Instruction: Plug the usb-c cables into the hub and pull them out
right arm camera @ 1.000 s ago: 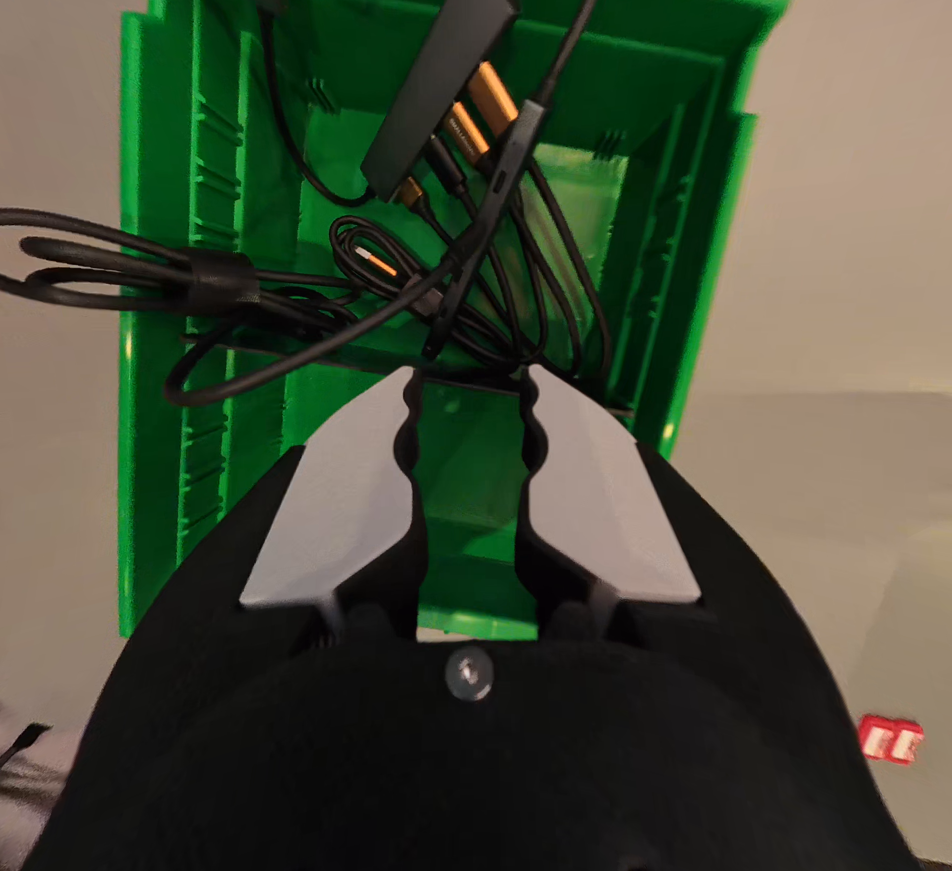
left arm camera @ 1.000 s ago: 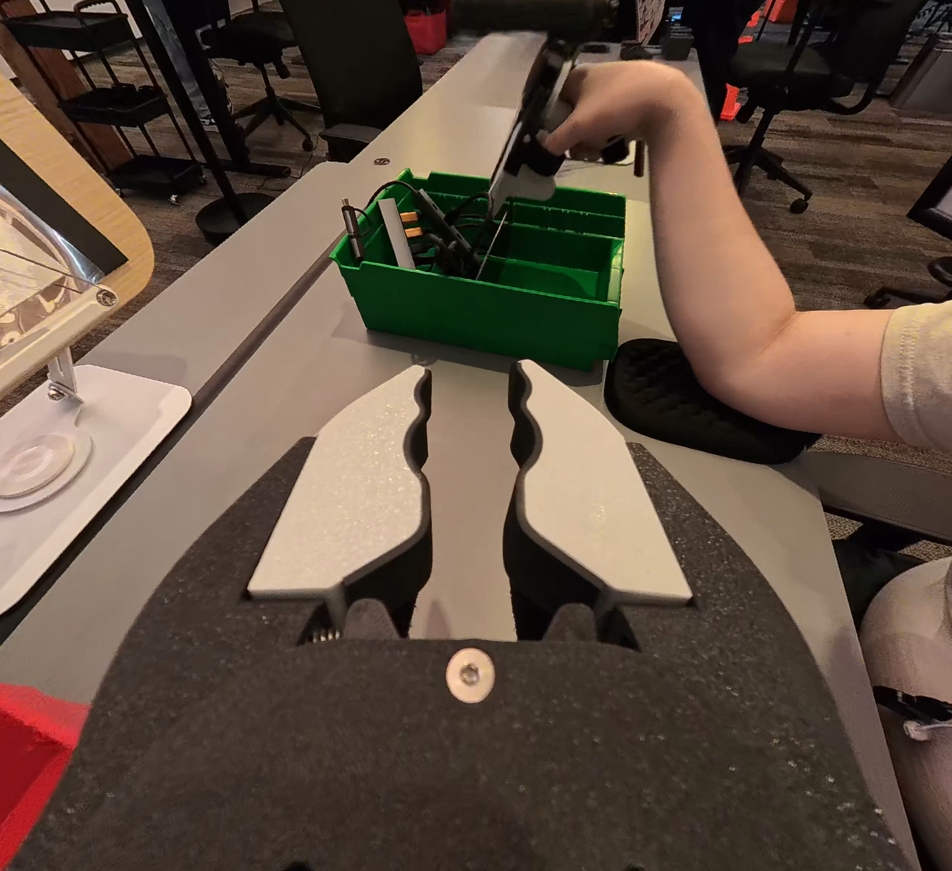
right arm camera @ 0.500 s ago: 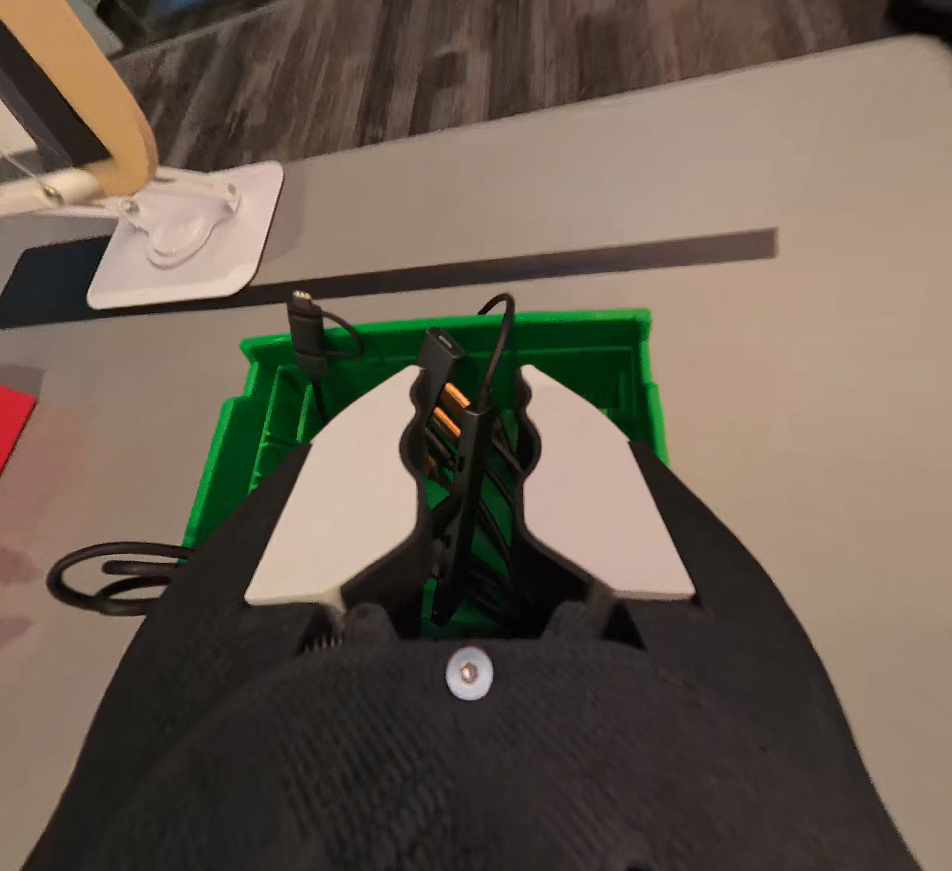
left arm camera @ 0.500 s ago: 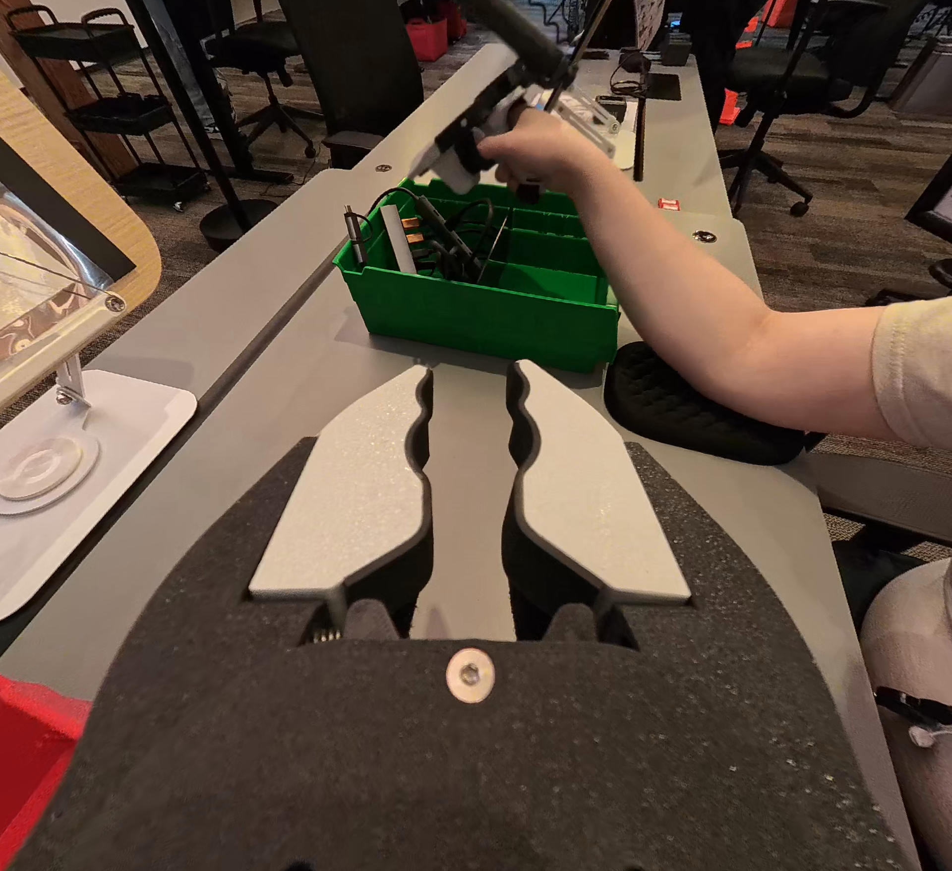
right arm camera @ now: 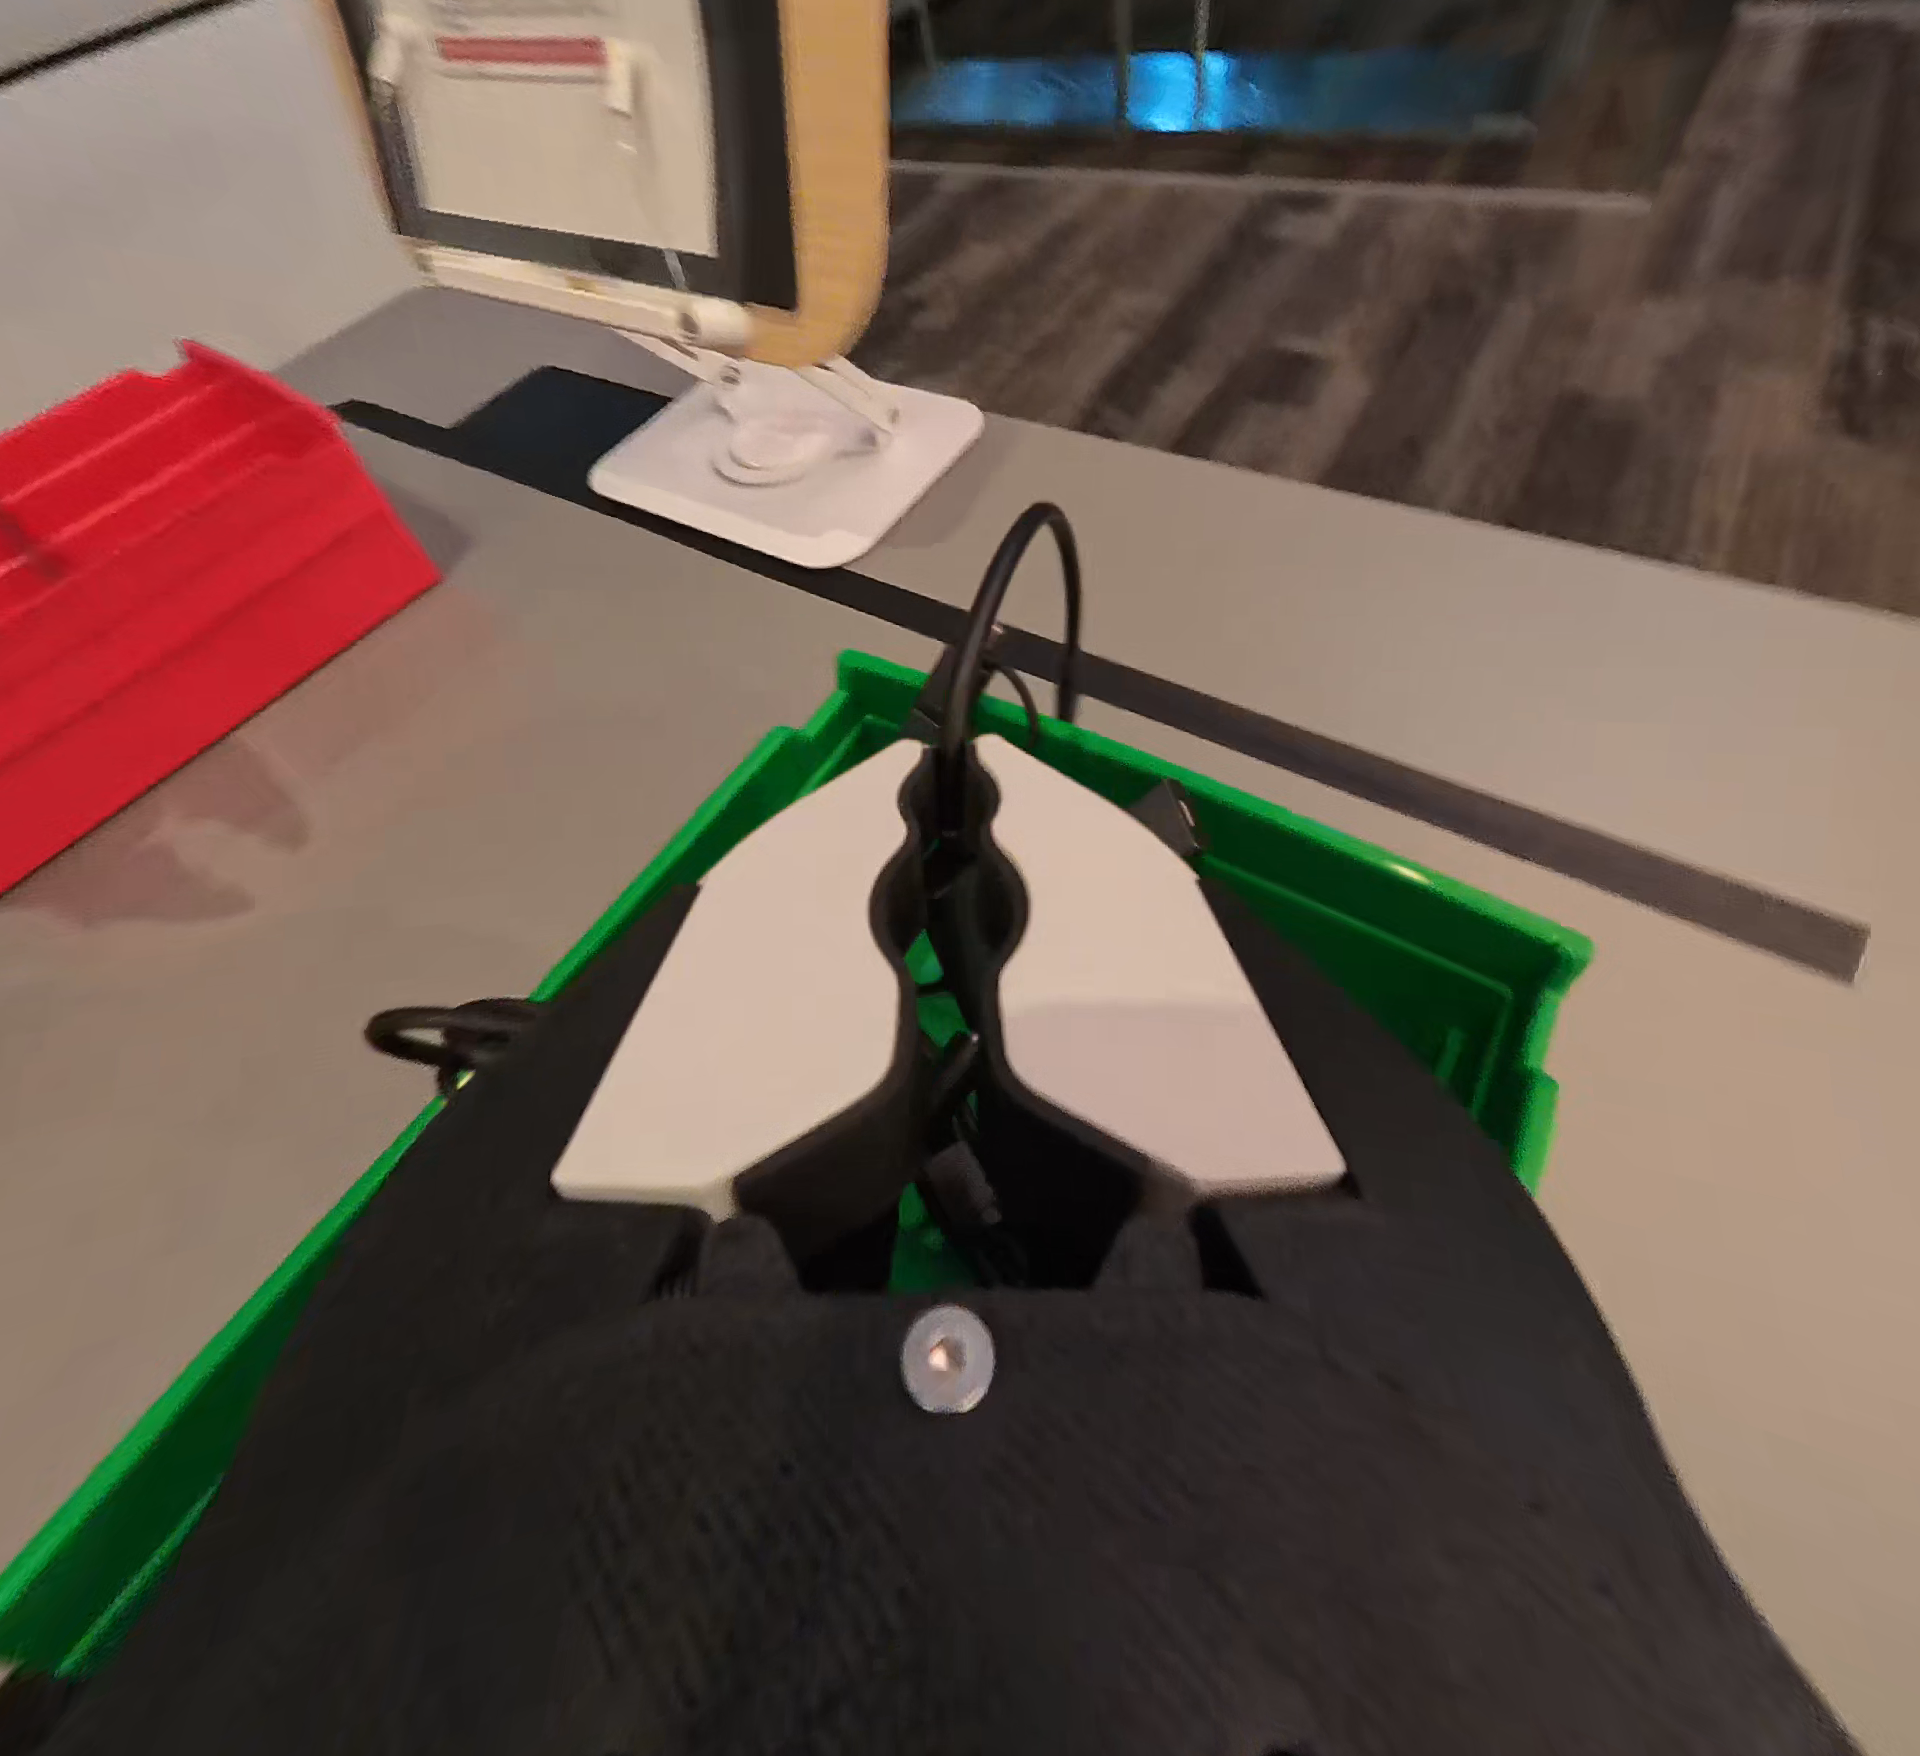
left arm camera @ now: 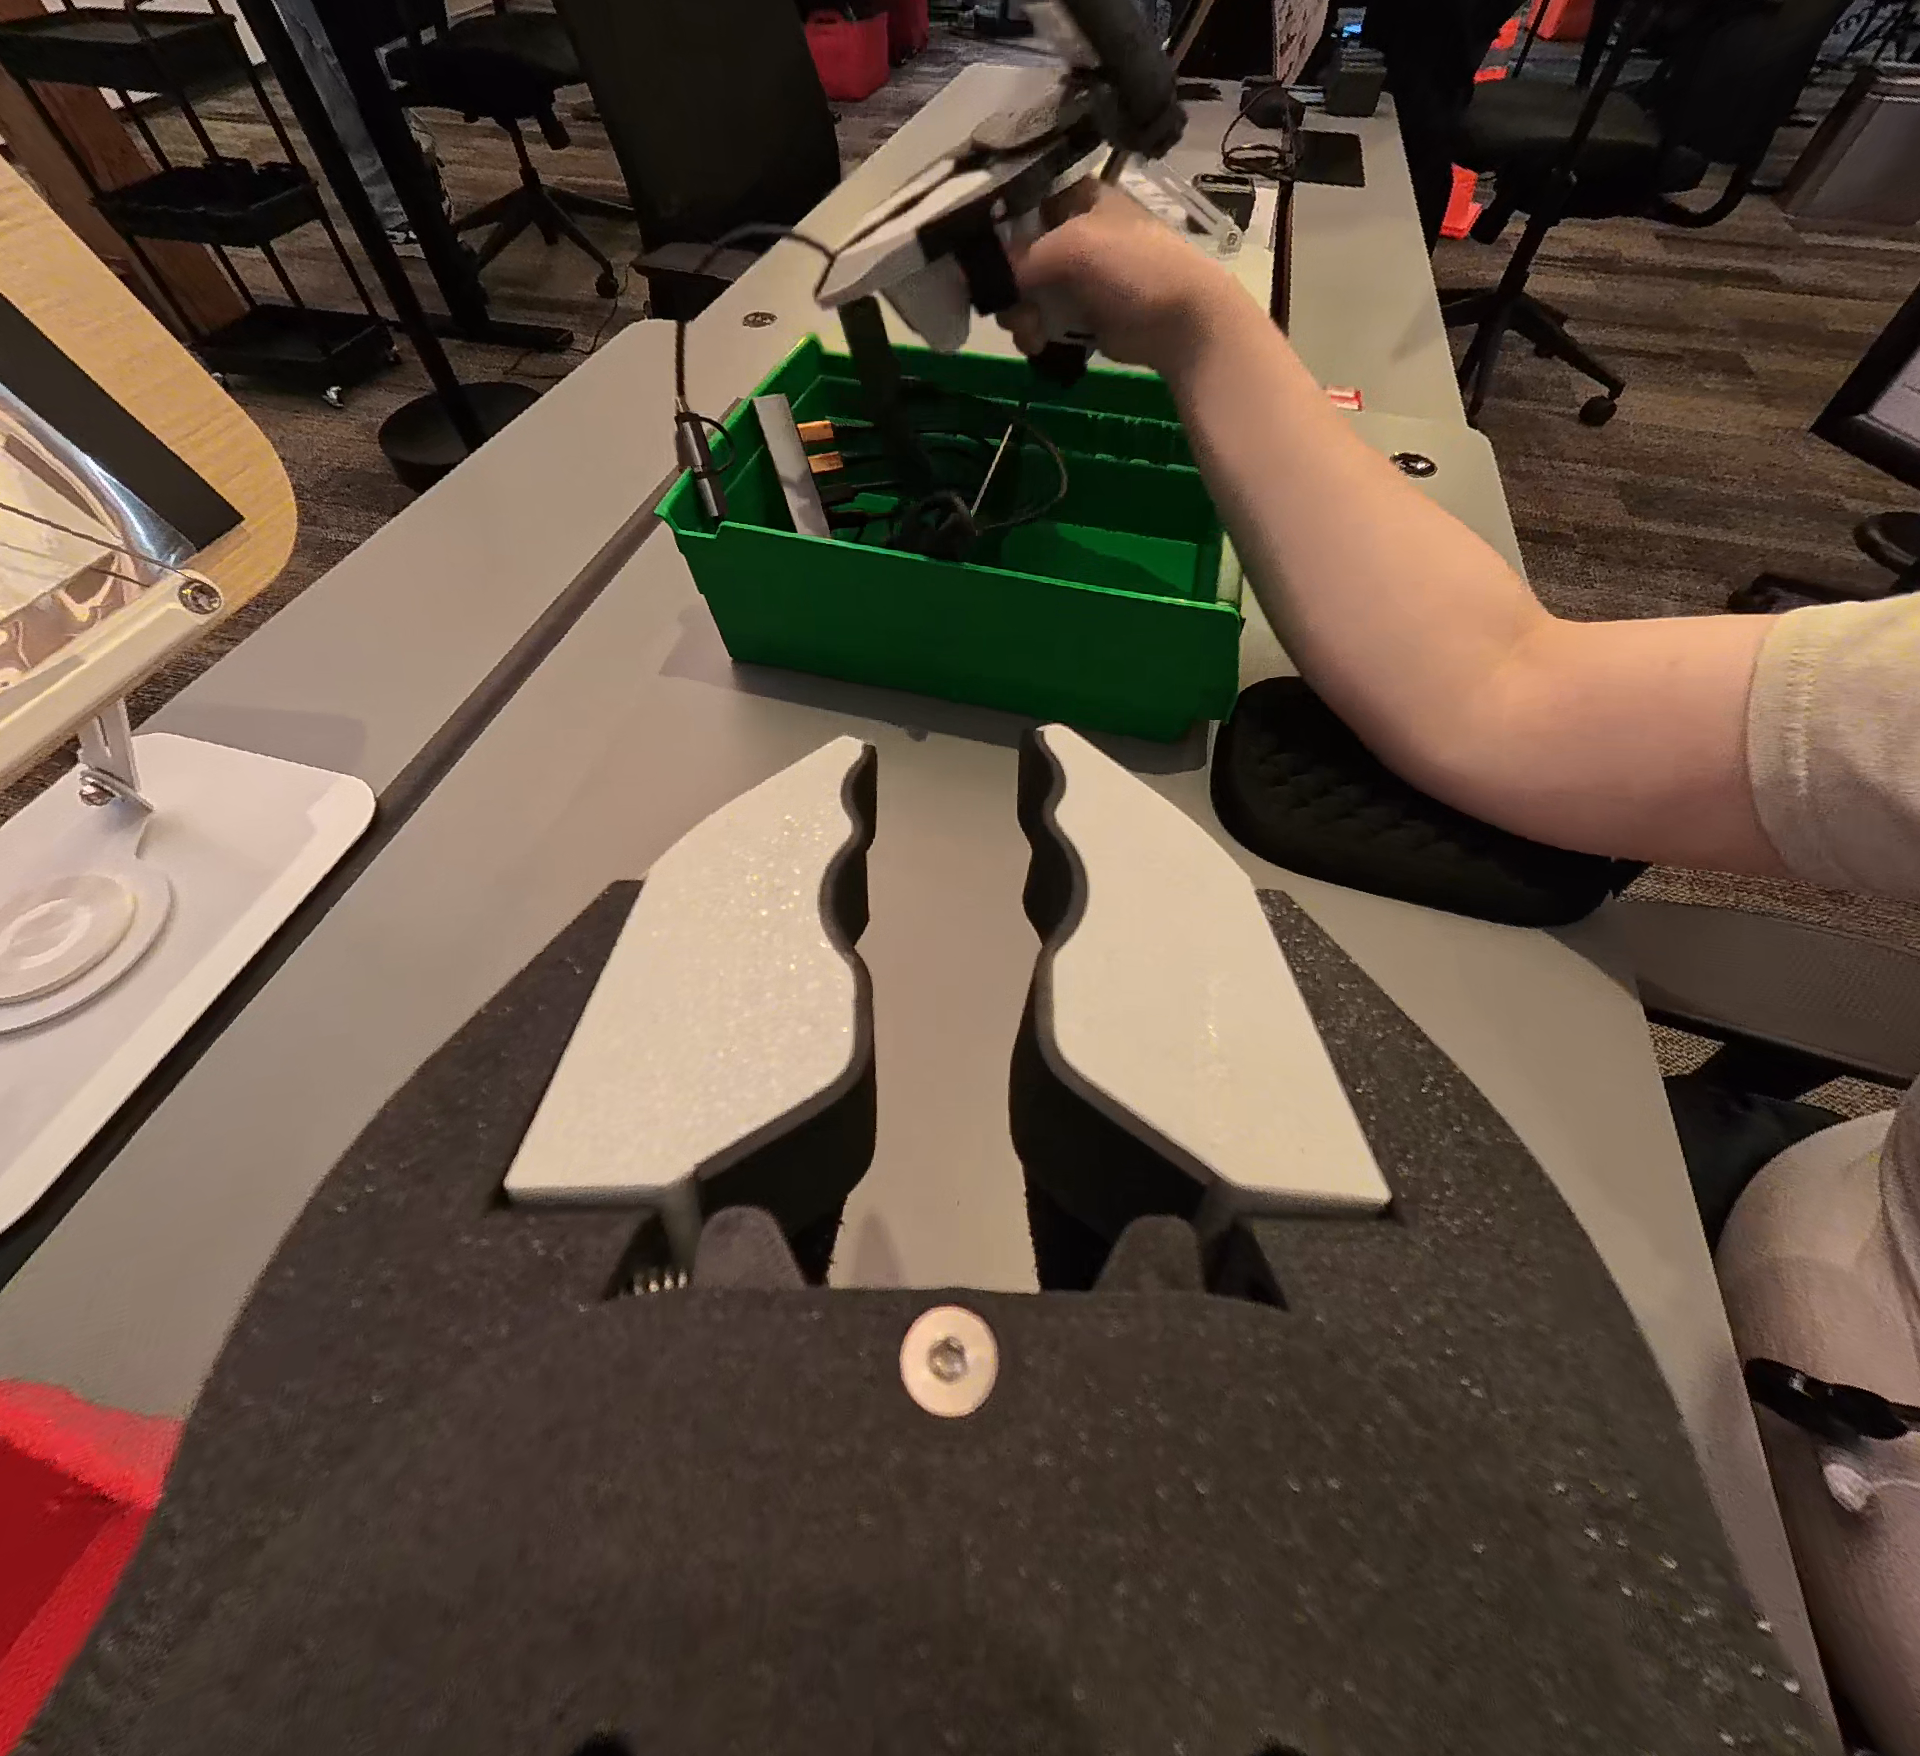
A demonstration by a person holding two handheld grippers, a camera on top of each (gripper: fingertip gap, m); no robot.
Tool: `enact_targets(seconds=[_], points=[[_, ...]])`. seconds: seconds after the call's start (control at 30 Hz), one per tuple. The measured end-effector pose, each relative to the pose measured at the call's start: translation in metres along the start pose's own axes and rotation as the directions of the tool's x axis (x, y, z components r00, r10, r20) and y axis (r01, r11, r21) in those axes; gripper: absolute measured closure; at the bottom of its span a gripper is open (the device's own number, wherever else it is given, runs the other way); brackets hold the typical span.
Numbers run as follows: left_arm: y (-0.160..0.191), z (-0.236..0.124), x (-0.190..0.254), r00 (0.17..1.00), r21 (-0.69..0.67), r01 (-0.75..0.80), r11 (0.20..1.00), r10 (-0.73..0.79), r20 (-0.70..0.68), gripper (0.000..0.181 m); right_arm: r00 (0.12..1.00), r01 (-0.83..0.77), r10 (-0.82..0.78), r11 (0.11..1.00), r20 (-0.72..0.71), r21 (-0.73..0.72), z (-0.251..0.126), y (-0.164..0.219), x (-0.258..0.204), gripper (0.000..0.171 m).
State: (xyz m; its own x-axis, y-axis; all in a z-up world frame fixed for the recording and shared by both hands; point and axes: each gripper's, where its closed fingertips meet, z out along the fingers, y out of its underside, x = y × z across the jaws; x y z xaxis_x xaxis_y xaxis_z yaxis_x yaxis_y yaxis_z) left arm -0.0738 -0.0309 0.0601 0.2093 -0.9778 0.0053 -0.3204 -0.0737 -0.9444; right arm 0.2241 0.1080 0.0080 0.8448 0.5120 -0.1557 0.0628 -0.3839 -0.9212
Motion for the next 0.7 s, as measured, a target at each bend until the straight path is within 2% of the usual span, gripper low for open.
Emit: enact_targets(seconds=[0.13,0.23,0.33,0.47,0.53,0.63,0.7], points=[[0.005,0.005,0.002,1.000,-0.028,-0.006,1.000,0.006,-0.009,0.156,0.985,0.090,-0.104,0.990,0.135,0.107,-0.025,-0.011,-0.026,0.166],[0.008,0.009,0.005,1.000,-0.046,-0.014,0.999,0.013,-0.016,0.156,0.985,0.113,-0.120,0.992,0.126,0.057,-0.031,0.000,-0.024,0.165],[0.012,0.014,0.008,0.999,-0.073,-0.023,0.997,0.021,-0.024,0.156,0.970,0.129,-0.146,0.987,0.194,0.097,-0.035,0.000,-0.035,0.166],[0.016,0.018,0.009,0.999,-0.098,-0.031,0.995,0.029,-0.024,0.157,0.955,0.147,-0.110,0.982,0.277,-0.115,-0.029,0.035,-0.045,0.165],[0.015,0.020,0.012,0.999,-0.094,-0.025,0.995,0.021,-0.044,0.162,0.938,0.174,-0.117,0.973,0.327,-0.150,-0.025,0.044,-0.055,0.165],[0.012,0.022,0.012,0.999,-0.073,-0.008,0.997,0.005,-0.049,0.161,0.949,0.129,-0.059,0.969,0.309,-0.212,-0.017,0.047,-0.052,0.164],[0.011,0.021,0.012,0.999,-0.065,-0.001,0.998,-0.002,-0.050,0.161,0.926,0.177,-0.089,0.960,0.367,-0.216,-0.019,0.050,-0.064,0.165]])
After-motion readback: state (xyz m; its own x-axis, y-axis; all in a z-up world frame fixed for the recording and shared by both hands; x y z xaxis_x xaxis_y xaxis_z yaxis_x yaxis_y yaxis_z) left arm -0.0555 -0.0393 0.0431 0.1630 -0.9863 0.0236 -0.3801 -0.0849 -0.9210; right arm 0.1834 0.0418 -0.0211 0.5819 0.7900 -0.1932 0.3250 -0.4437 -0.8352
